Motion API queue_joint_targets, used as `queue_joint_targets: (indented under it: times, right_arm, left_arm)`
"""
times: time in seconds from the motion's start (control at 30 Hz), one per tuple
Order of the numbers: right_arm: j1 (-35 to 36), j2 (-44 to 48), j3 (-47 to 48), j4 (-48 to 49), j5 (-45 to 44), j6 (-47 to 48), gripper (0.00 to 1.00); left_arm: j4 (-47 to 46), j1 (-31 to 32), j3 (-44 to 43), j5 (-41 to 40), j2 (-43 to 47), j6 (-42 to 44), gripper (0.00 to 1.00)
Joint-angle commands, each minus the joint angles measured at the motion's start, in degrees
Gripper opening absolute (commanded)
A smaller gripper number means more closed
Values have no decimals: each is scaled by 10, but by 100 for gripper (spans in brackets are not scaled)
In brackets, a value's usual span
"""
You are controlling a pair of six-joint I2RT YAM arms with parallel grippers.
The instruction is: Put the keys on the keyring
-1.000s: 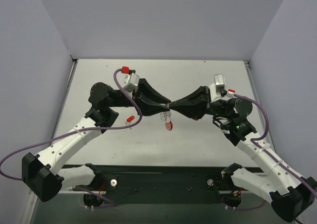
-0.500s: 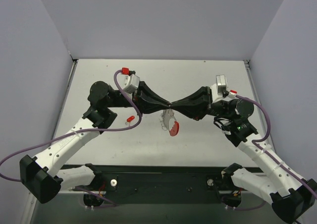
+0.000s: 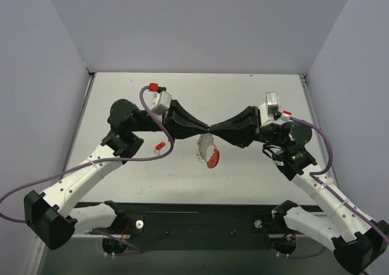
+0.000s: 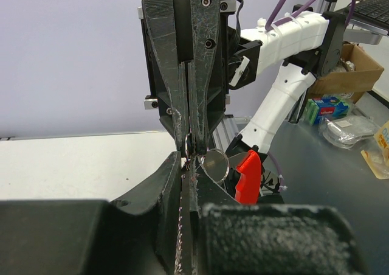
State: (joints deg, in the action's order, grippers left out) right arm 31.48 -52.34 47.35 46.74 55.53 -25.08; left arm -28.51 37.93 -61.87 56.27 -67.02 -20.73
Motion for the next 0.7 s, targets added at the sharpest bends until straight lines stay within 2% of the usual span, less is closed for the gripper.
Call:
queue_joint_targets:
  times: [0.0,0.1,0.13,0.17,0.23,0.27,0.37,0.53,0.67]
  right_arm:
    - [1,8,8,58,22,20,0]
    - [1,14,8,33,18,37,1]
    - [1,16,8,20,13,42,4]
    - [1,23,8,11,9,56,17]
    - [0,33,9,-27,-3,71,37]
    - [1,45,10,-41,-18,91,50]
    - [0,69,16,-101,-45,130,62]
    - [-1,100,29,-189,-88,185,71]
    - [-4,108,34,-227,-122,215,74]
  left_arm:
    - [0,-1,-26,-13,2,-2,0]
    - [17,-2,-29,-25,5,7,0]
    - [30,-2,-31,-27,4,16,0]
    - [40,-2,-31,-31,5,22,0]
    - [64,-1,-36,-48,8,46,0]
    - [88,-2,-37,-54,10,56,0]
    - [130,-1,-34,-99,22,93,0]
    - [166,6,-12,-143,44,142,0]
    - [158,23,24,-186,80,186,0]
